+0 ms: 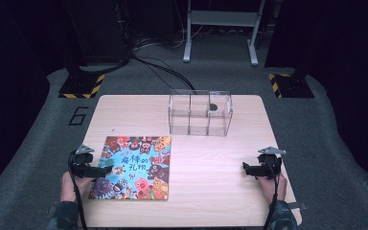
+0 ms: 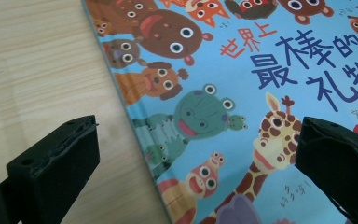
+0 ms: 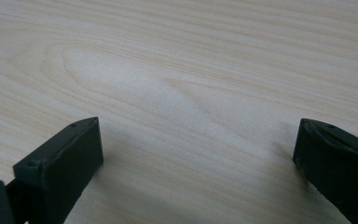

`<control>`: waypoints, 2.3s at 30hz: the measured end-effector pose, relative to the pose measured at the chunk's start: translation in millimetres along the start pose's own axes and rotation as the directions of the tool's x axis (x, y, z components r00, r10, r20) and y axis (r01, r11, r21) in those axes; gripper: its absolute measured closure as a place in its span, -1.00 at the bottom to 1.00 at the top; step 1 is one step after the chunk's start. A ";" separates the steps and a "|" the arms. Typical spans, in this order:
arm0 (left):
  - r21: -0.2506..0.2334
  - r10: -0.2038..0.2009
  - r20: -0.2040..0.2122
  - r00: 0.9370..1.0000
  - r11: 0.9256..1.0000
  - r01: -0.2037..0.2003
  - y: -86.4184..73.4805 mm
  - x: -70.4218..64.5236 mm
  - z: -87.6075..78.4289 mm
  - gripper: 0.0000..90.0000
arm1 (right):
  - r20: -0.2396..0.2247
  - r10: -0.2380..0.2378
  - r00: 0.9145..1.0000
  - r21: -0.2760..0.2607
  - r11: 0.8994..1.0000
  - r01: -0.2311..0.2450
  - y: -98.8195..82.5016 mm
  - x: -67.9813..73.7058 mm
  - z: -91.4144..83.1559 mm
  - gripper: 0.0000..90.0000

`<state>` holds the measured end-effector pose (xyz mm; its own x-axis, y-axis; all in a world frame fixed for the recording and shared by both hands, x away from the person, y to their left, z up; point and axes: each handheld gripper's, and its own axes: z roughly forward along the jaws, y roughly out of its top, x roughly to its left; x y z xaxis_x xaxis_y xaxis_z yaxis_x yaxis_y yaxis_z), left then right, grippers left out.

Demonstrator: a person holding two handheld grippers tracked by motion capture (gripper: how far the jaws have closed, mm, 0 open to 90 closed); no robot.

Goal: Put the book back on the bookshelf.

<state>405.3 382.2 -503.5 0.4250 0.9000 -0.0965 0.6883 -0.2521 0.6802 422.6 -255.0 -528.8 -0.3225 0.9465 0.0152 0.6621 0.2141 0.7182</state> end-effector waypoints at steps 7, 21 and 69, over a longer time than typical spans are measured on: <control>0.061 0.013 -0.024 1.000 0.998 -0.011 1.3 -0.8 16.7 -0.94 | 0.001 0.002 1.000 -0.007 1.000 -0.002 -0.2 -0.1 0.3 -0.97; 0.023 -0.019 0.015 1.000 1.000 0.018 -2.2 -4.8 20.4 -0.88 | 0.002 0.005 1.000 -0.009 1.000 -0.004 -0.1 -0.3 0.3 -0.97; -0.020 -0.043 -0.023 0.999 0.999 0.043 -9.7 -45.7 21.9 -0.87 | 0.002 -0.008 1.000 -0.020 1.000 0.008 -0.2 0.2 -0.8 -0.83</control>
<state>392.1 335.8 -521.5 0.3812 0.9181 -0.1089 0.6942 -0.2065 0.6895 421.9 -255.1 -528.4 -0.3262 0.9453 0.0084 0.6460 0.2164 0.7320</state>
